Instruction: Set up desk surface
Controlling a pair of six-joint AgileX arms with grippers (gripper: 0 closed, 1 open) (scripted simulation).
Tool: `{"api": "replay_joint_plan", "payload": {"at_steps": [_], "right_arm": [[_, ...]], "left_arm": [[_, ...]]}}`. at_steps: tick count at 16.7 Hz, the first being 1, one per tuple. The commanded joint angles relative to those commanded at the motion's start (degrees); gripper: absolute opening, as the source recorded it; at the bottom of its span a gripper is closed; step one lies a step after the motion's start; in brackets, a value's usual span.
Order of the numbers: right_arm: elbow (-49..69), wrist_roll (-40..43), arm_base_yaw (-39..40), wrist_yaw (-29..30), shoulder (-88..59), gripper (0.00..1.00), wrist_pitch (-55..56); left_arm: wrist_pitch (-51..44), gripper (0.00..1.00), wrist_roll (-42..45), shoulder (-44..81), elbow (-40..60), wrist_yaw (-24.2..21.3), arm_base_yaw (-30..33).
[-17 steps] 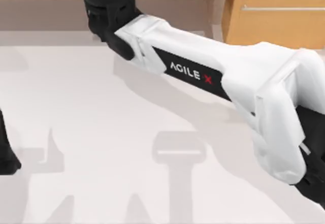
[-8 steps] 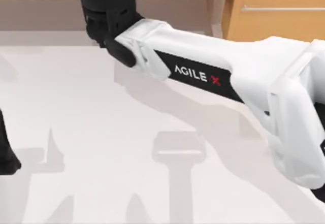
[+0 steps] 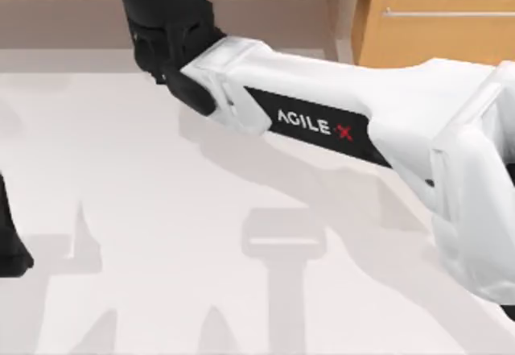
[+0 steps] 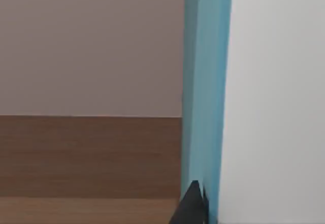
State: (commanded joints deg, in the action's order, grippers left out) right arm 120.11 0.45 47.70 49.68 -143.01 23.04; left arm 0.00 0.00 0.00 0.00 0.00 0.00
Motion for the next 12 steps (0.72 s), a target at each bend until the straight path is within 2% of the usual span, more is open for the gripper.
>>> {"api": "replay_joint_plan", "payload": {"at_steps": [4,8,12], "right_arm": [[-2.34,-1.37,4.14,-2.2,2.0,0.0,0.15],[-8.33,-5.57,10.07,-7.47,7.51,0.0,1.12],[-14.0,-11.89,8.67,-13.61,19.24,0.0,3.96]], "left_arm": [[0.0,1.0,0.0,0.0,0.0,0.0,0.0],[0.0,1.0,0.0,0.0,0.0,0.0,0.0],[0.0,1.0,0.0,0.0,0.0,0.0,0.0]]}}
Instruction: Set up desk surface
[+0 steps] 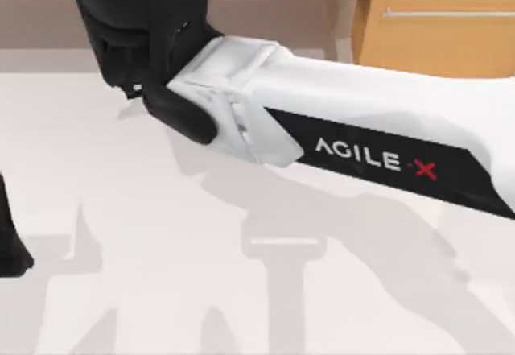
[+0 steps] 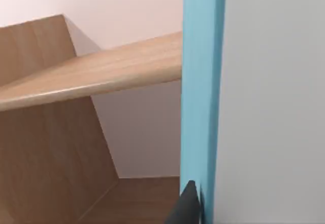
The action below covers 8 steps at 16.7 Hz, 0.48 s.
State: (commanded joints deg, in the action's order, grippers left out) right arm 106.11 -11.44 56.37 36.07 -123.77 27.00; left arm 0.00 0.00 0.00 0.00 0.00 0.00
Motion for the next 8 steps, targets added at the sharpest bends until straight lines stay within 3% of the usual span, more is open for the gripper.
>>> {"api": "replay_joint_plan", "payload": {"at_steps": [3,8], "right_arm": [[-4.62,-5.43,-6.59,-4.65,10.36,0.0,2.42],[-14.44,-15.12,-27.01,-12.1,24.97,0.0,5.27]], "left_arm": [[0.0,1.0,0.0,0.0,0.0,0.0,0.0],[0.0,1.0,0.0,0.0,0.0,0.0,0.0]]}}
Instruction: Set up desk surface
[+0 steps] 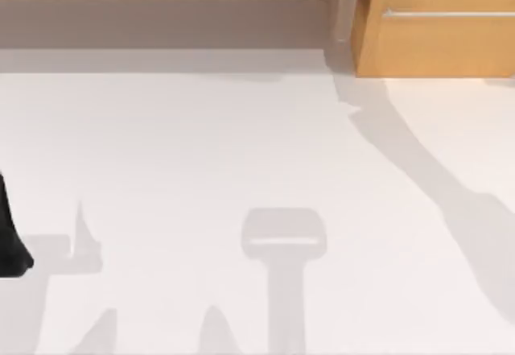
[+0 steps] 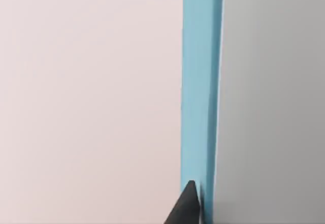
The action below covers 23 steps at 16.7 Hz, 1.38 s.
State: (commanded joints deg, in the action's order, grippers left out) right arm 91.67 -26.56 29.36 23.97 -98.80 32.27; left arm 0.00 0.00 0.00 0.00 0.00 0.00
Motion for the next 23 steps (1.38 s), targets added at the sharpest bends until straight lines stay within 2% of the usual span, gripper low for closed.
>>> {"api": "replay_joint_plan", "payload": {"at_steps": [9,14,18,23], "right_arm": [[-22.17,-19.24,-44.37,-13.64,9.96,0.0,1.19],[-33.83,-30.78,-62.16,-22.25,6.88,0.0,1.14],[-40.2,-39.83,-68.84,-30.12,2.42,0.0,1.98],[-42.42,-49.77,-66.61,-41.1,-2.74,0.0,4.75]], "left_arm": [[0.0,1.0,0.0,0.0,0.0,0.0,0.0],[0.0,1.0,0.0,0.0,0.0,0.0,0.0],[0.0,1.0,0.0,0.0,0.0,0.0,0.0],[0.0,1.0,0.0,0.0,0.0,0.0,0.0]]}}
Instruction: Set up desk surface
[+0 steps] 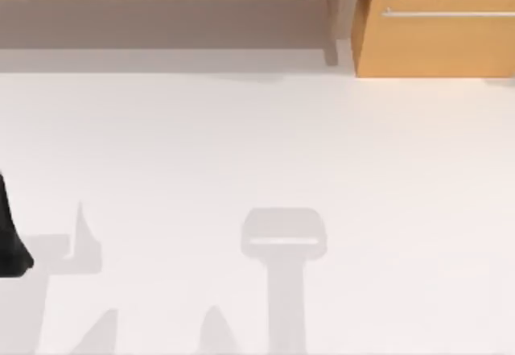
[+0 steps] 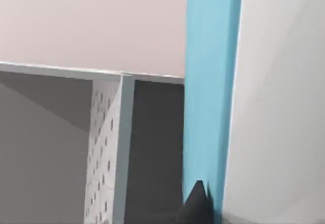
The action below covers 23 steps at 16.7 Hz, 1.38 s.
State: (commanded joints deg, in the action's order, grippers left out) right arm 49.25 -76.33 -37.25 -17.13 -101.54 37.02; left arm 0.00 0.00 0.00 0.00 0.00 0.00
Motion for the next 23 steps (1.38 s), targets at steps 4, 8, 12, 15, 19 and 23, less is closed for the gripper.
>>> {"api": "replay_joint_plan", "payload": {"at_steps": [4,8,12,15,19,23], "right_arm": [[1.15,-5.1,5.29,-6.74,-3.78,0.0,2.15],[1.99,-6.64,7.51,-8.93,-6.03,0.0,2.78],[1.99,-6.64,7.51,-8.93,-6.03,0.0,2.78],[2.75,-6.73,7.74,-8.63,-6.61,0.0,2.64],[6.28,-7.04,8.91,-7.57,-9.29,0.0,2.3],[8.4,-7.28,9.58,-6.86,-11.36,0.0,1.95]], "left_arm": [[0.0,1.0,0.0,0.0,0.0,0.0,0.0],[0.0,1.0,0.0,0.0,0.0,0.0,0.0],[0.0,1.0,0.0,0.0,0.0,0.0,0.0],[0.0,1.0,0.0,0.0,0.0,0.0,0.0],[0.0,1.0,0.0,0.0,0.0,0.0,0.0],[0.0,1.0,0.0,0.0,0.0,0.0,0.0]]}}
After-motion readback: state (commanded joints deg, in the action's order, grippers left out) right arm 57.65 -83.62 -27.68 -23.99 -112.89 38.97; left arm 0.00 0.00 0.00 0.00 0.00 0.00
